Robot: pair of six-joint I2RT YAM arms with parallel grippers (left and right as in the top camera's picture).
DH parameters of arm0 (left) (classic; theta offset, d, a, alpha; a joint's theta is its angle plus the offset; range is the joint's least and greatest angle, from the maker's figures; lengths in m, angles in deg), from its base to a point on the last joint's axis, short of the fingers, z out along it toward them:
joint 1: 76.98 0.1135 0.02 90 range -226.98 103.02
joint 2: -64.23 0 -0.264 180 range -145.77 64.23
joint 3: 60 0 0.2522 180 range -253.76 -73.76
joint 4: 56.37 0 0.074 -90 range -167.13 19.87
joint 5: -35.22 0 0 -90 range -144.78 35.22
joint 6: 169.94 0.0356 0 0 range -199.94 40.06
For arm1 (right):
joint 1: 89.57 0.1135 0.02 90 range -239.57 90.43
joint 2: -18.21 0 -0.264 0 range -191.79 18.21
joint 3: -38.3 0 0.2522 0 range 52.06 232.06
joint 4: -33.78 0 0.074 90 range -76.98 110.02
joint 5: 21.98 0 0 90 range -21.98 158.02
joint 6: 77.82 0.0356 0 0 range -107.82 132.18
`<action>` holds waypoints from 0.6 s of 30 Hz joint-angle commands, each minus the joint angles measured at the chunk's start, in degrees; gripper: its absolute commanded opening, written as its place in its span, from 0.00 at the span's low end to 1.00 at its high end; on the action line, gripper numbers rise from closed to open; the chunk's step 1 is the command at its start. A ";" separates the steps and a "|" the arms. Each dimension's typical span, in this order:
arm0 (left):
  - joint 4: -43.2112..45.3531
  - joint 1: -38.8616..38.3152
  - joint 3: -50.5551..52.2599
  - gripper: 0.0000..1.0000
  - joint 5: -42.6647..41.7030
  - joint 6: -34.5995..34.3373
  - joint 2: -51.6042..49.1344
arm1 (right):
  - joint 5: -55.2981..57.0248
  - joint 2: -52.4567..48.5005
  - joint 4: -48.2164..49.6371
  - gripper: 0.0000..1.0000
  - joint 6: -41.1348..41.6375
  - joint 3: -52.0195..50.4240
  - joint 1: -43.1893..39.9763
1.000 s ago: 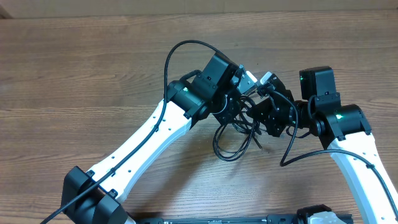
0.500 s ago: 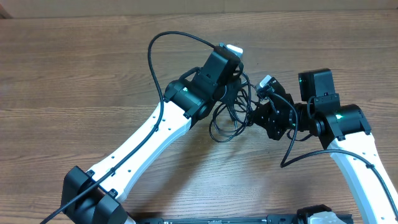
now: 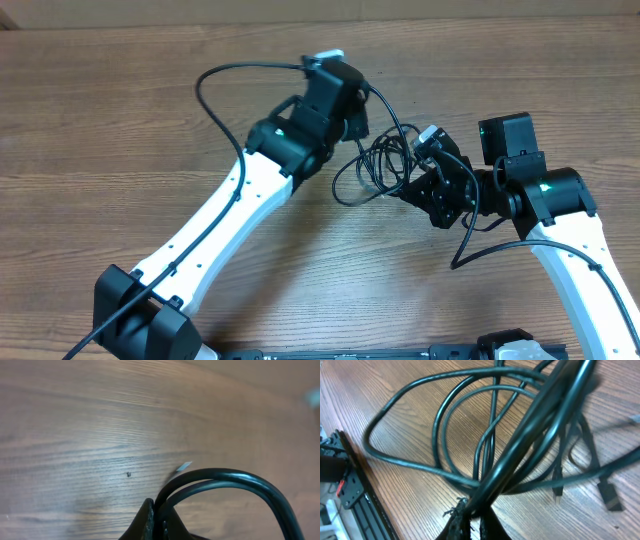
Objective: Untangle cables
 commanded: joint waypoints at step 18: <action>-0.37 3.48 -0.28 0.04 2.69 -14.29 0.83 | -1.53 0.68 1.55 0.06 1.97 0.28 0.26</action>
